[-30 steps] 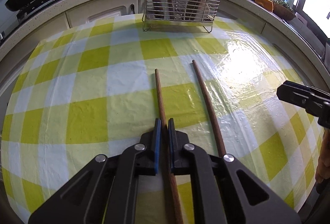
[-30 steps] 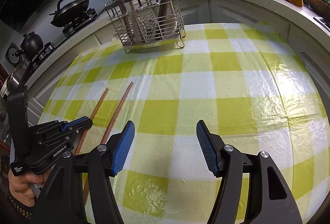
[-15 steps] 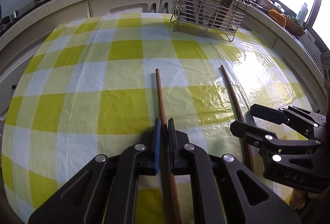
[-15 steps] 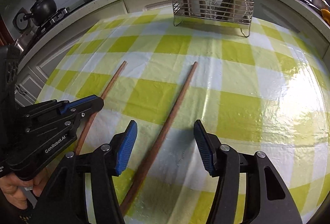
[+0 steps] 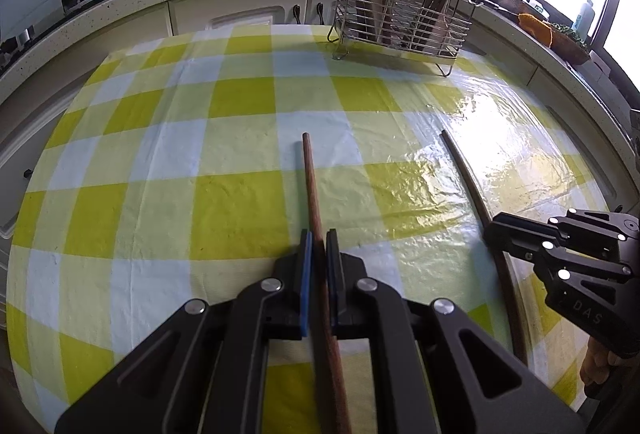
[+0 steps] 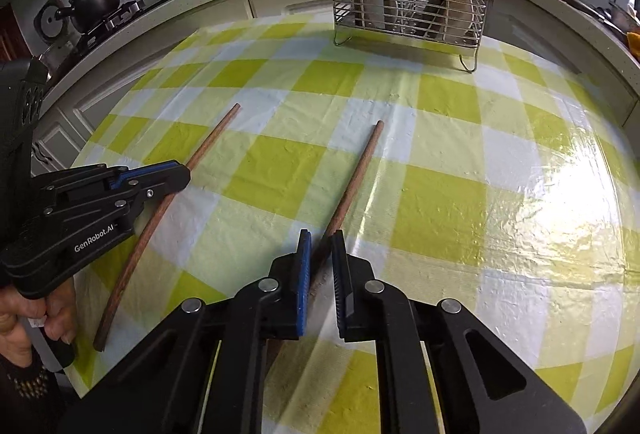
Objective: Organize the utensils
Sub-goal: 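Close the left tool on a wooden chopstick while the right tool grasps the last chopstick, then lift both chopsticks upright and carry them over the wire rack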
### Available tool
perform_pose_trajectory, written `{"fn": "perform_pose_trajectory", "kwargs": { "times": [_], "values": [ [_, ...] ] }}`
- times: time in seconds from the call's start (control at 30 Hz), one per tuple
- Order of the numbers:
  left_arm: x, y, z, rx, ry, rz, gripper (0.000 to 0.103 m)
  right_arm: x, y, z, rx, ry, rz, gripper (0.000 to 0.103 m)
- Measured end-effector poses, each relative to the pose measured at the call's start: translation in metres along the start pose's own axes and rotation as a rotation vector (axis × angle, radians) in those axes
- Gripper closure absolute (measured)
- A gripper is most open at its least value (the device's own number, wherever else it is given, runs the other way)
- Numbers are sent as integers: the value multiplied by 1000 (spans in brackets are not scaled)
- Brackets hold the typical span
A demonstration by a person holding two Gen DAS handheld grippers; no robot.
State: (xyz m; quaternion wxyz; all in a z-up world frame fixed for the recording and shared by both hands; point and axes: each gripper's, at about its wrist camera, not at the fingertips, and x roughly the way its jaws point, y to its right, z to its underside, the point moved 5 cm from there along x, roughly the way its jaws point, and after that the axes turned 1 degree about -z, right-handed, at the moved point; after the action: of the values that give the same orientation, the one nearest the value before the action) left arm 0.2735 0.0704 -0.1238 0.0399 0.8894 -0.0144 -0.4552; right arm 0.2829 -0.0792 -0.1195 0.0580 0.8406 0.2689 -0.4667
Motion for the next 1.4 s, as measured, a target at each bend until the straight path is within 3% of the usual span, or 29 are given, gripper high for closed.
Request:
{"fn": "perform_pose_trajectory", "kwargs": {
  "times": [0.27,0.37,0.63,1.0,1.4],
  "values": [
    [1,11,0,71,-6,-63,92,-8,19,9,27,-8,22,93],
    [1,11,-1,75,-14,-65,96,-7,19,8,24,4,25,93],
    [-7,18,-7,41,-6,-1,97,-14,30,7,53,25,20,96],
    [-39,40,-32,31,85,55,97,-57,51,-3,84,115,38,96],
    [-68,53,-54,40,158,59,97,-94,58,-12,93,188,36,96]
  ]
}}
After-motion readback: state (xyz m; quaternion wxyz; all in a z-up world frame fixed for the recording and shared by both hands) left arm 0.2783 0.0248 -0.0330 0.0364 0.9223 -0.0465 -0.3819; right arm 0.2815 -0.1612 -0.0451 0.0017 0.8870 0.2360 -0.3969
